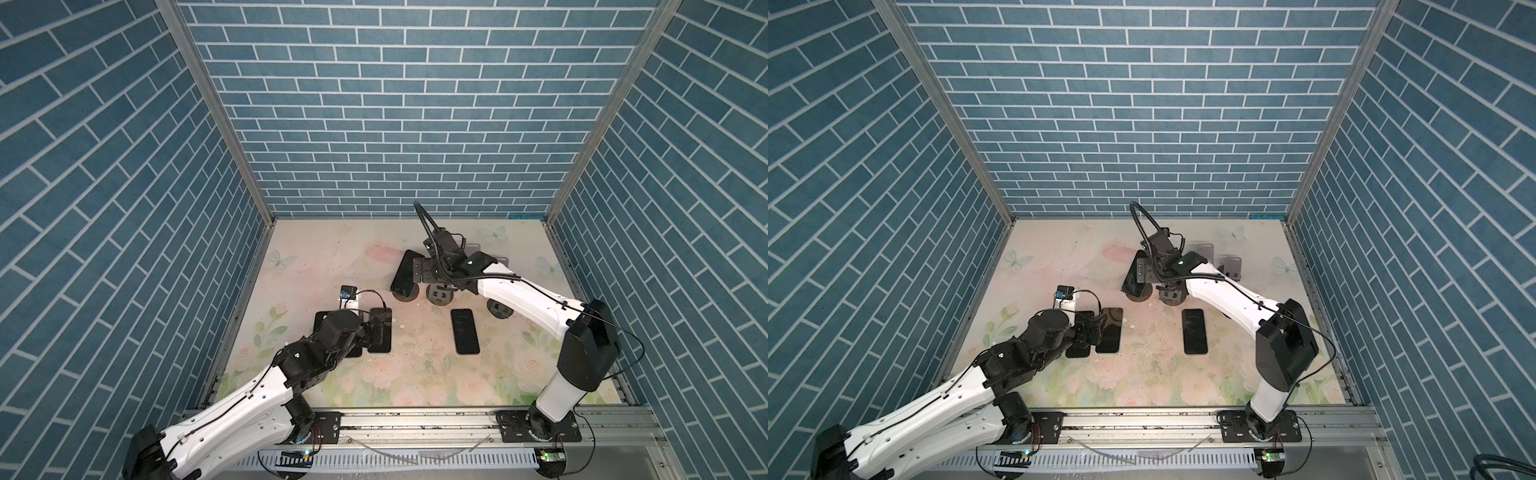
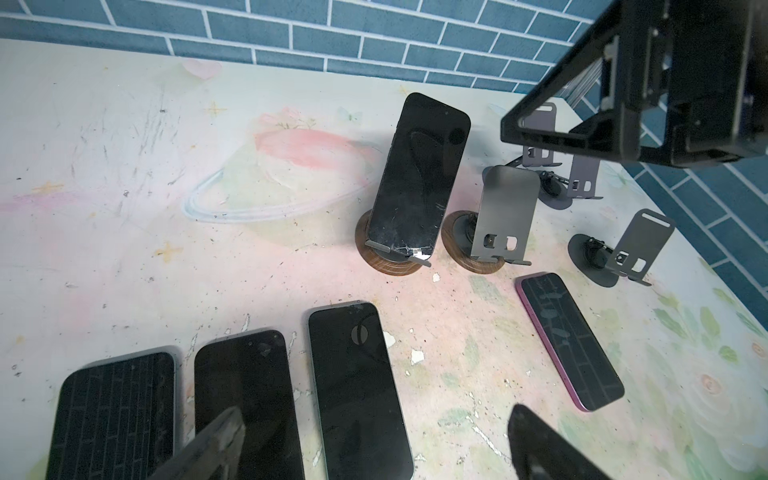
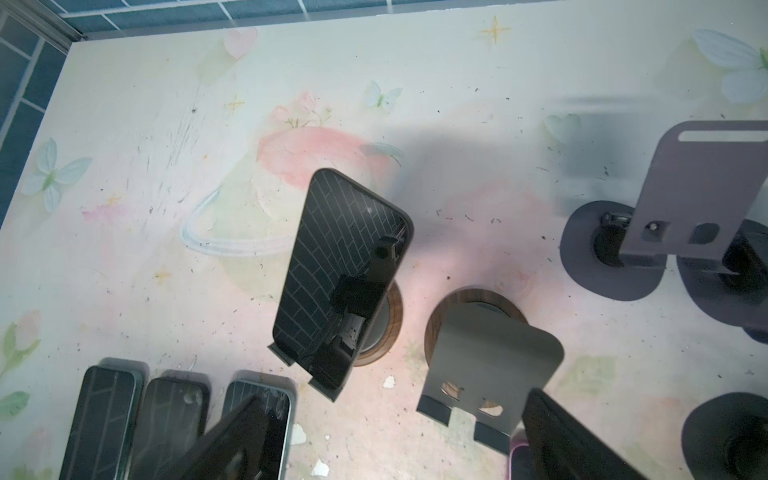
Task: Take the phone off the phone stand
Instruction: 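Reach the right gripper to the standing black phone while left arm withdraws, then close the right gripper on the black phone and lift it off the stand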
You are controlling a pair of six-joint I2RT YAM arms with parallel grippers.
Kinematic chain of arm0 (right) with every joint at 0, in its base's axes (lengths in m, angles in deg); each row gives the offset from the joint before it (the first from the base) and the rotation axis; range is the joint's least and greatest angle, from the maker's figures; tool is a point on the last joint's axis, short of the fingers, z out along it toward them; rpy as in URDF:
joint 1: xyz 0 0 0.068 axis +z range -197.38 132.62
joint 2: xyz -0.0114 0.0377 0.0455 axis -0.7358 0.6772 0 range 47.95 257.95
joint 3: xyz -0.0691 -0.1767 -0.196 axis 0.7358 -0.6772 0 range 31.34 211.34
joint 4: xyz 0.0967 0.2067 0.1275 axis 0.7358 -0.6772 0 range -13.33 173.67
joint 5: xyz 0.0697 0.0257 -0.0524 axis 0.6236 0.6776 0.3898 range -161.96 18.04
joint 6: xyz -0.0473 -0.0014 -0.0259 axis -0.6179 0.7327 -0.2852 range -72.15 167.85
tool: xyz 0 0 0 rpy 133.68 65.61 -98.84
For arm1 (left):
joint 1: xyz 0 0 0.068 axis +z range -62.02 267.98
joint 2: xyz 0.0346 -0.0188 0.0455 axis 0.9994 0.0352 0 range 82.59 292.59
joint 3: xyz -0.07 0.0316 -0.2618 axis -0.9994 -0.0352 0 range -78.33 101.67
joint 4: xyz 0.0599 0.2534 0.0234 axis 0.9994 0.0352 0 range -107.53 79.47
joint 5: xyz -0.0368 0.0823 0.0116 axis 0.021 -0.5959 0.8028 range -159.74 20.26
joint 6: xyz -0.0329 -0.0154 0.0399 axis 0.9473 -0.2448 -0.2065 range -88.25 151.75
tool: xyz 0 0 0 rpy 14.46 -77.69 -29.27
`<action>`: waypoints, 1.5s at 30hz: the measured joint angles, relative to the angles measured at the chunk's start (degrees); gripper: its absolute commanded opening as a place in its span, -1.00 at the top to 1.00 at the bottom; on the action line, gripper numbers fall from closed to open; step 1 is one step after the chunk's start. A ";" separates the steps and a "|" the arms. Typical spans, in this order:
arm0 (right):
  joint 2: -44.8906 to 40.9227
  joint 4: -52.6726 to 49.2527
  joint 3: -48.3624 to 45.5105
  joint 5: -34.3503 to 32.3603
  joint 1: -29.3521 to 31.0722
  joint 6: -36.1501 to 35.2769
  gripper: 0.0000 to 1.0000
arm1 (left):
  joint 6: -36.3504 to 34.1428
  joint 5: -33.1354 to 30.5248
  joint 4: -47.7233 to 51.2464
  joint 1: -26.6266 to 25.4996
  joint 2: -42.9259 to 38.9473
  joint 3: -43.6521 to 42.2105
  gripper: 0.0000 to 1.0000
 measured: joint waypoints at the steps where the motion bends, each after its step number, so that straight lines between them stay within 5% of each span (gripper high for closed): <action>1: 1.36 -0.48 1.70 -0.83 0.66 0.44 -0.95 | 0.00 -0.33 0.24 0.00 -0.31 -0.22 -0.99; 18: 17.73 -11.28 19.28 -14.91 5.22 13.31 -0.94 | -0.04 -3.21 2.93 0.00 -5.90 -2.95 -0.99; 45: 29.09 -8.22 23.32 -16.44 5.27 20.96 -0.87 | -1.22 -3.41 4.28 0.00 -9.35 -4.50 -0.99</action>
